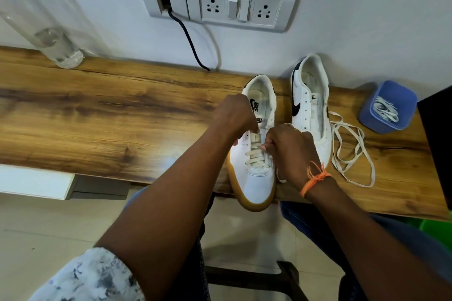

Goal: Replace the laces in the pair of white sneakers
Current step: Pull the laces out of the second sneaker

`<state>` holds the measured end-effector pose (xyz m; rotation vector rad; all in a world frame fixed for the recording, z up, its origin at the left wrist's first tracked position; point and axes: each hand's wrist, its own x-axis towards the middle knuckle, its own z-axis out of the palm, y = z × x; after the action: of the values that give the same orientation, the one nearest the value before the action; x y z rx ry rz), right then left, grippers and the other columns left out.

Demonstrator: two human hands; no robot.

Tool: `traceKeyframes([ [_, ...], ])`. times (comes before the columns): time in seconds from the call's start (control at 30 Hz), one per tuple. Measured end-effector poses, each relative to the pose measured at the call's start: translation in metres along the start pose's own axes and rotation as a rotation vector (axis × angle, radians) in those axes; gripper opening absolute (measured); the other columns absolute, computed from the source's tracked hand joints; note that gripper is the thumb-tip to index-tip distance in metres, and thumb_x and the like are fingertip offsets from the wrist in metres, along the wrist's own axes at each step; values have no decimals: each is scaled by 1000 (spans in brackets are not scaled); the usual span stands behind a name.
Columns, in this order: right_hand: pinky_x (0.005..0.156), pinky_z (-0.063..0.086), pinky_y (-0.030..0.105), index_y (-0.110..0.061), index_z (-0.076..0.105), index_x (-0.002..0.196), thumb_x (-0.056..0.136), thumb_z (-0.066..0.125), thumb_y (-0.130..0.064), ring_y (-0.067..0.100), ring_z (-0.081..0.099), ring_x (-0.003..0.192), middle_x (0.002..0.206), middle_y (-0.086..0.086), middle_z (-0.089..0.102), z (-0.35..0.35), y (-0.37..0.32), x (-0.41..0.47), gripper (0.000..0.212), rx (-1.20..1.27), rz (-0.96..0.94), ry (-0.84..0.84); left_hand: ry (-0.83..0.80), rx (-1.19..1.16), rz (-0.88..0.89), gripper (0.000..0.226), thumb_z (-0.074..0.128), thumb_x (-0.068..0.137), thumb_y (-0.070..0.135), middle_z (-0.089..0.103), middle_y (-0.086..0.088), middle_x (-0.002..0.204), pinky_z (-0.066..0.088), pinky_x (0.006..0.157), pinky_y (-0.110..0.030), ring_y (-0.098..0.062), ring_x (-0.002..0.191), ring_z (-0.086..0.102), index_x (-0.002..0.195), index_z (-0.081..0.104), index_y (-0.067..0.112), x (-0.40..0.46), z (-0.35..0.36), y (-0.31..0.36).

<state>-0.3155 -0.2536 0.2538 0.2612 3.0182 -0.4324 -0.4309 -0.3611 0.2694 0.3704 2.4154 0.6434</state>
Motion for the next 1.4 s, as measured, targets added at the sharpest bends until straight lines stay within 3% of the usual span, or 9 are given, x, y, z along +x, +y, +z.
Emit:
traceKeyframes([
  [0.27,64,36,31,-22,43,65,87,66,-11,25,56,75,76,3,55,-14,28,-2,34,144,133,-7,99,51,52,5,61,78,-1,68,-11,68,61,65,-35,-25,66,70,82,57,0,2,1,0],
  [0.4,59,31,31,-13,58,70,90,66,-20,23,55,72,69,-3,56,-33,58,-1,23,301,262,149,154,87,64,16,59,83,-1,58,-7,73,57,60,-33,-26,68,66,77,48,9,-1,-1,-2],
  [0.53,58,34,27,-12,64,75,87,71,-22,15,56,69,71,-4,60,-32,61,-1,17,269,235,-26,169,120,28,12,59,83,2,58,-6,72,50,56,-32,-26,71,66,95,60,4,-6,-3,1],
  [0.67,65,51,34,-6,68,72,83,76,-21,14,61,64,67,-2,65,-28,56,1,20,318,201,-192,260,197,-21,37,74,83,18,66,-6,105,42,62,-34,-26,92,65,114,57,9,-11,1,10],
  [0.83,71,45,28,-15,69,91,90,62,-10,17,63,80,85,-1,67,-31,43,24,9,304,55,108,-156,361,66,20,76,81,17,72,-5,91,58,70,-29,-17,76,69,87,59,10,-9,10,13],
  [0.97,82,48,32,-21,57,134,89,50,5,20,56,95,104,7,58,-26,24,39,52,257,-263,-98,-241,339,33,13,76,80,18,68,2,64,47,50,-20,-4,47,58,77,64,14,-7,15,12],
  [1.07,77,52,38,-26,61,131,92,56,-5,23,55,94,104,6,52,-19,22,38,45,98,-310,-152,-244,261,-6,16,77,79,17,64,3,57,44,44,-17,-1,37,55,71,63,14,0,17,8],
  [1.27,72,28,3,-16,69,121,91,52,6,7,47,92,95,-8,50,-24,30,41,41,265,-315,-99,-292,89,-37,5,72,83,8,60,-4,63,38,40,-17,-11,46,51,83,68,6,0,16,12],
  [1.4,78,40,17,-12,72,114,88,53,10,20,63,95,98,8,69,-21,35,45,40,294,-281,-81,-415,142,-55,17,67,87,11,54,-1,61,33,38,-16,-10,44,42,72,58,11,-1,11,11],
])
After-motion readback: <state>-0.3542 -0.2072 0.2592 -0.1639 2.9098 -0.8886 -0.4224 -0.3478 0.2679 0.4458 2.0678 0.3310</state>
